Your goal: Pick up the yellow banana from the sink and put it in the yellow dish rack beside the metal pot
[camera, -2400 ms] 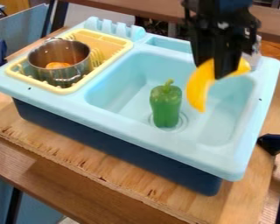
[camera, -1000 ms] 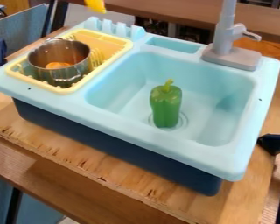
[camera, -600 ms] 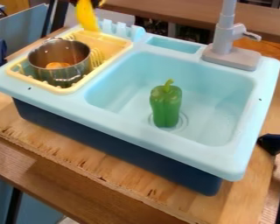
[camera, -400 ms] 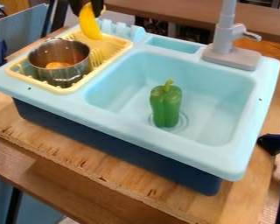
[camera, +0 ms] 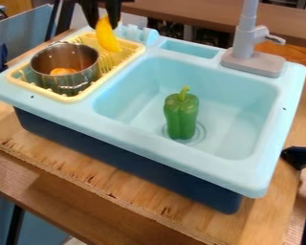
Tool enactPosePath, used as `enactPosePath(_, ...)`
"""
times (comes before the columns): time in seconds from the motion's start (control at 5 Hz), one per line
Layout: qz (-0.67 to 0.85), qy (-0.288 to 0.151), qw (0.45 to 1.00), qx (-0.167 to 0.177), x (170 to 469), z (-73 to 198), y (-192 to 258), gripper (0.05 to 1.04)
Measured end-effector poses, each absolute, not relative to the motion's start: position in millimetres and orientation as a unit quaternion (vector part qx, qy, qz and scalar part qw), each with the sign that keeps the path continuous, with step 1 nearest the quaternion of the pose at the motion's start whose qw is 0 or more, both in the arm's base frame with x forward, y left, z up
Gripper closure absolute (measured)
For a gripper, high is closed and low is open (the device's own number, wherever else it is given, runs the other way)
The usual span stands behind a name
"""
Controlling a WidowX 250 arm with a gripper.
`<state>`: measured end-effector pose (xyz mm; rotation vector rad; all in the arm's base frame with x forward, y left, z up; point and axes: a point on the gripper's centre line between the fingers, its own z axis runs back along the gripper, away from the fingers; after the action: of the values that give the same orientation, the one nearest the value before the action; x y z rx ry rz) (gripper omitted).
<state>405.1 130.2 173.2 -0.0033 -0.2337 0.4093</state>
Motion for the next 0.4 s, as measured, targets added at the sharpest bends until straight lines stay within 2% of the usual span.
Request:
enactPosePath(0.2,0.202,-0.101,0.974,-0.003,410.2,158.9,130.1,0.66)
enactPosePath(0.4,0.203,-0.096,0.974,-0.008,409.7,157.4,128.4,0.611)
